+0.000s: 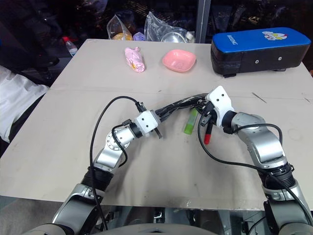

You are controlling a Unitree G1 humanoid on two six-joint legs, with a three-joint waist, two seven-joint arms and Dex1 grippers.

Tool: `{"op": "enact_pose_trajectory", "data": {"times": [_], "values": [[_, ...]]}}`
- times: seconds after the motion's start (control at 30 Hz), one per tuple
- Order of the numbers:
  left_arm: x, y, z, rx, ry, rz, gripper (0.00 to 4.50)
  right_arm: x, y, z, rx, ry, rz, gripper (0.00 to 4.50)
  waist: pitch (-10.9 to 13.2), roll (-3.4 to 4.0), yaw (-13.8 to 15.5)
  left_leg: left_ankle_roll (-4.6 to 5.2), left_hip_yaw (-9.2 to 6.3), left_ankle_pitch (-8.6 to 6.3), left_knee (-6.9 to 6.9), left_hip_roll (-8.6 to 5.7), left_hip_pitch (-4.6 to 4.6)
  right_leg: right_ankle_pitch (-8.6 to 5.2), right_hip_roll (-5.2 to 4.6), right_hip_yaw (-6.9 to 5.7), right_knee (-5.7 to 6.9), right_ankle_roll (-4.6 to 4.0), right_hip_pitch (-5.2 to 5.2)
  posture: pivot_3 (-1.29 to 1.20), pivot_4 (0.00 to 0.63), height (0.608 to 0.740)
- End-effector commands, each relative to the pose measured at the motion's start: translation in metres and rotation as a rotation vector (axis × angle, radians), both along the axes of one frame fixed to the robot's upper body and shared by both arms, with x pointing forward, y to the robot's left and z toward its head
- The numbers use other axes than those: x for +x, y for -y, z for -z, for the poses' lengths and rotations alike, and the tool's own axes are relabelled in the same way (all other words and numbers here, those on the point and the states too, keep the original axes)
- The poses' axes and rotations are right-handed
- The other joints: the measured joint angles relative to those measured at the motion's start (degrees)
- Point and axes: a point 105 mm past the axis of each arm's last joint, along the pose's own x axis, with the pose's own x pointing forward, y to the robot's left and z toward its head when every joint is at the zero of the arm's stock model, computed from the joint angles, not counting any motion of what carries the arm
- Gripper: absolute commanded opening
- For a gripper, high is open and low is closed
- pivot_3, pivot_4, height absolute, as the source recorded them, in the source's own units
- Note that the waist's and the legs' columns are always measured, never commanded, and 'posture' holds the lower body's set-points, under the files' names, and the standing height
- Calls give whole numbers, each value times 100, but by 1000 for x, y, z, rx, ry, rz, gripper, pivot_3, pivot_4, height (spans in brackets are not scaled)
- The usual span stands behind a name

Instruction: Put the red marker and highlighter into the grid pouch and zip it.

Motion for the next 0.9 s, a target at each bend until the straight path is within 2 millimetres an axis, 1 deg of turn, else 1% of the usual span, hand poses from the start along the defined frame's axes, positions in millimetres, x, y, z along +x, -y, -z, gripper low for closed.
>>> {"op": "enact_pose_trajectory", "data": {"times": [0.03,0.1,0.23,0.53,0.77,0.9], "values": [[-3,7,-4,-1,34,23,60,-7,-16,-21,-5,84,-84,0,0,0,3,0,0,0,0,0,0,0,0,0,0,0,0,0,150,688],[-3,7,-4,-1,34,24,60,-8,-21,-23,-8,89,-104,0,0,0,1,0,0,0,0,0,0,0,0,0,0,0,0,0,150,688],[-4,8,-2,5,32,28,60,-12,-37,-26,-29,101,-173,0,0,0,0,0,0,0,0,0,0,0,0,0,0,0,0,0,150,688],[-4,8,-1,17,31,27,60,-24,-64,-23,-96,118,-305,0,0,0,0,0,-1,0,0,0,-4,0,-1,-2,0,0,-4,0,150,688],[-4,8,0,19,27,25,60,-39,-70,-15,-163,90,-403,0,0,0,2,-1,-1,1,0,0,-8,0,-2,-3,0,0,-8,0,150,688],[-4,9,1,18,24,26,60,-38,-68,-17,-154,94,-380,0,0,0,0,0,-2,0,0,1,-8,0,-2,-4,0,0,-8,0,150,688]]}}
